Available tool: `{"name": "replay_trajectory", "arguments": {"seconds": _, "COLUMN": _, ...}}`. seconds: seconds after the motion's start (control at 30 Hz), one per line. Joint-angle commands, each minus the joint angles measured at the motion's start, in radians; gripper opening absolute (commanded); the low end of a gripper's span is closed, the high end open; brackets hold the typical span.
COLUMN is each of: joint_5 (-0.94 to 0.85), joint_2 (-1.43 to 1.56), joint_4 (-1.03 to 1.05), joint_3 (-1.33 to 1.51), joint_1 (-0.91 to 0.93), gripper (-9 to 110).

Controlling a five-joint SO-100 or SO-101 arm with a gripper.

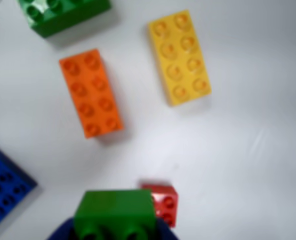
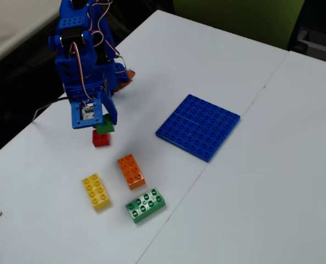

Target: Pick up the 2x2 green block and go up the 8x8 blue block.

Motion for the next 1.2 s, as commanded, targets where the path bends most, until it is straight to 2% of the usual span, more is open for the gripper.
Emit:
{"name": "replay_trajectory", "arguments": {"seconds": 0.0, "joint_5": 0.002, "joint_2": 0.103, "joint_4": 0.044, "joint_3": -0.051, "joint_1": -0.052, "gripper": 8}}
{"name": "replay_trajectory", "arguments": {"seconds": 0.2, "joint_5": -0.048, "joint_2": 0.249, "joint_4": 0.083, "joint_3": -0.051, "joint_1": -0.138, "gripper": 8}}
{"name": "replay_trajectory", "arguments": {"seconds": 0.63, "joint_5": -0.327, "joint_2": 0.551, "joint_4": 0.044, "joint_3": -0.052, "joint_1": -0.176, "gripper": 7}}
{"name": "replay_trajectory", "arguments": {"seconds": 1.17, "joint_5": -0.253, "joint_2": 0.69, "joint_4": -0.258, "joint_3": -0.054, "joint_1": -0.526, "gripper": 4}}
